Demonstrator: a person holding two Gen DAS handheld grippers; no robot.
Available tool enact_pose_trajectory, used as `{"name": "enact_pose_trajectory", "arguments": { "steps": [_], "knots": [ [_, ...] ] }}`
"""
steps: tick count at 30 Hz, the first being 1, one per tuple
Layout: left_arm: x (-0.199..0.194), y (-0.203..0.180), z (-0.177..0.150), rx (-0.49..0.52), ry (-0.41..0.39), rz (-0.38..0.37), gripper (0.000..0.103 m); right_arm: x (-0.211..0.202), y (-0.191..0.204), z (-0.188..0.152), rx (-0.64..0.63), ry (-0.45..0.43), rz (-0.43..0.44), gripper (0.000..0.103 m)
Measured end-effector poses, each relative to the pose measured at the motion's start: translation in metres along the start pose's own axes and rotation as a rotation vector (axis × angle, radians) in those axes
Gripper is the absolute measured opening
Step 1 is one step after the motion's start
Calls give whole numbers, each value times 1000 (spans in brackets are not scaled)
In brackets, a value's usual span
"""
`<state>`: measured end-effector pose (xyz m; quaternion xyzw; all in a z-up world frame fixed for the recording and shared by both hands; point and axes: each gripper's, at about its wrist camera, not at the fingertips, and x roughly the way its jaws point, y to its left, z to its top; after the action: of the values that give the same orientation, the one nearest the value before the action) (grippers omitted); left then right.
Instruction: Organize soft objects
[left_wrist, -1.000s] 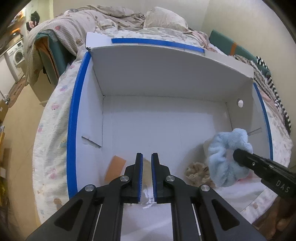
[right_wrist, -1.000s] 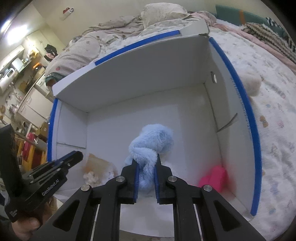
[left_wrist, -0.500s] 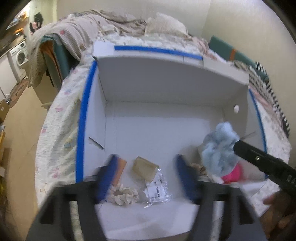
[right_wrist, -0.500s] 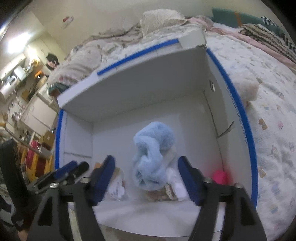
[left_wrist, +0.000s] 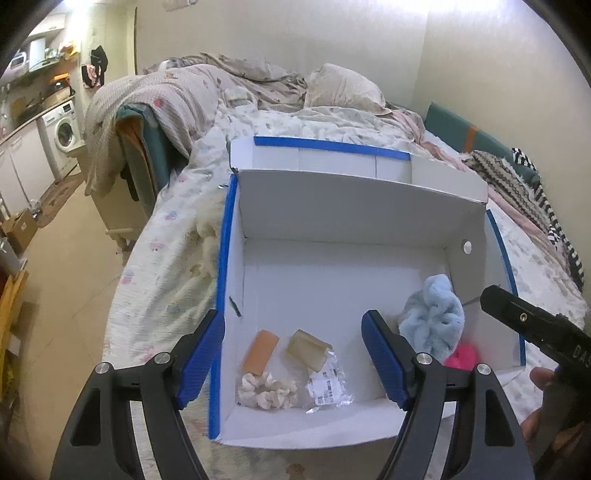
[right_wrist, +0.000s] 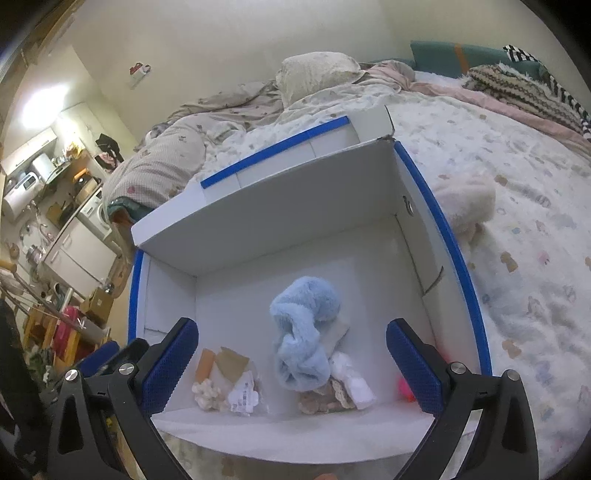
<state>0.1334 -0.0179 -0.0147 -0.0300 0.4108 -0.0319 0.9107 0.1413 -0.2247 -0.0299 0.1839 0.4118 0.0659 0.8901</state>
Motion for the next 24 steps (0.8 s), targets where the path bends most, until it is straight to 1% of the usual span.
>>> {"name": "enact_pose_trajectory", "arguments": {
  "steps": [3, 6, 8, 11, 17, 21, 24],
  "knots": [
    [-8, 3, -1, 15, -9, 31, 74, -4, -1, -2, -5, -2, -2, 103],
    [-12, 11, -4, -5, 21, 15, 74, -12, -1, -7, -9, -11, 5, 103],
    [-17, 19, -7, -45, 26, 16, 74, -16, 0, -9, -20, -15, 5, 103],
    [-22, 23, -12, -52, 32, 18, 74, -22, 2, -13, -35, -10, 13, 103],
    [-39, 24, -24, -30, -13, 49, 74, -37, -3, -24, -17, -18, 14, 103],
    [-51, 34, -31, -62, -38, 63, 75, -48, 1, -30, -41, -54, -1, 103],
    [-65, 34, -37, -44, -90, 94, 83, -59, 7, -39, -66, -91, -11, 103]
  ]
}}
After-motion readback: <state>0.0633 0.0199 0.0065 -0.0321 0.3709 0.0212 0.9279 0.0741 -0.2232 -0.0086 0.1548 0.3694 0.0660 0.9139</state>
